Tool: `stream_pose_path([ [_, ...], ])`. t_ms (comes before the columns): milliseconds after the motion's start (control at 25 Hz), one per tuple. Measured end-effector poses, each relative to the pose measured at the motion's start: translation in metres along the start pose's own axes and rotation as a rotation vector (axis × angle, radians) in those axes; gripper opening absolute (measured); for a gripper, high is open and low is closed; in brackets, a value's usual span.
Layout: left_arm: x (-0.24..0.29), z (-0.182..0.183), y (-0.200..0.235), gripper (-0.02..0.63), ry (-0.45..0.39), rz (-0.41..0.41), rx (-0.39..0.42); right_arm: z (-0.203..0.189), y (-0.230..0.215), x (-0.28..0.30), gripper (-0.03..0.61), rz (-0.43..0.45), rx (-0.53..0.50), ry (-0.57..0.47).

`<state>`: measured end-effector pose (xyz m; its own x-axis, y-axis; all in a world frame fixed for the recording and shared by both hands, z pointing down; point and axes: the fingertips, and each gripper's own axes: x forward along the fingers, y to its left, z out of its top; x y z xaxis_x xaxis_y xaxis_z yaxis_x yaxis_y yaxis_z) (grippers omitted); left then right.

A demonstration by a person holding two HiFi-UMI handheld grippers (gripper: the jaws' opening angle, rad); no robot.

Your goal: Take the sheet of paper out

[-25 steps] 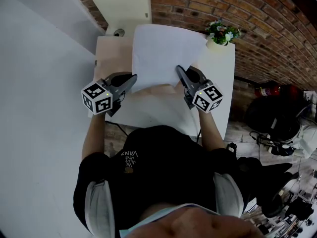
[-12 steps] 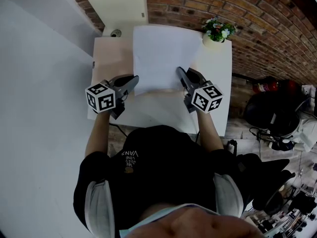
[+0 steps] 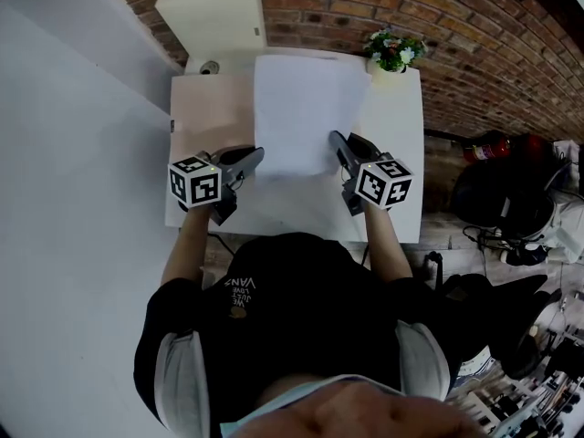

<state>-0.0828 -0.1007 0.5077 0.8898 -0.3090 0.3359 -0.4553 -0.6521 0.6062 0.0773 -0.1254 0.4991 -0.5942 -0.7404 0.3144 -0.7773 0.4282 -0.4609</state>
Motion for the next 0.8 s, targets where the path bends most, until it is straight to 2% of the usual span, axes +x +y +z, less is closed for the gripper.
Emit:
stream_pose_path([
  [360,-0.003,-0.016,-0.002,0.002,0.031,-0.03,-0.033,-0.015,0.008,-0.014,0.002,-0.04,0.051,-0.012],
  [800,-0.016,-0.037,0.005,0.002,0.07,-0.046,-0.073,-0.04,0.021,-0.015,0.002,-0.08,0.092,0.024],
])
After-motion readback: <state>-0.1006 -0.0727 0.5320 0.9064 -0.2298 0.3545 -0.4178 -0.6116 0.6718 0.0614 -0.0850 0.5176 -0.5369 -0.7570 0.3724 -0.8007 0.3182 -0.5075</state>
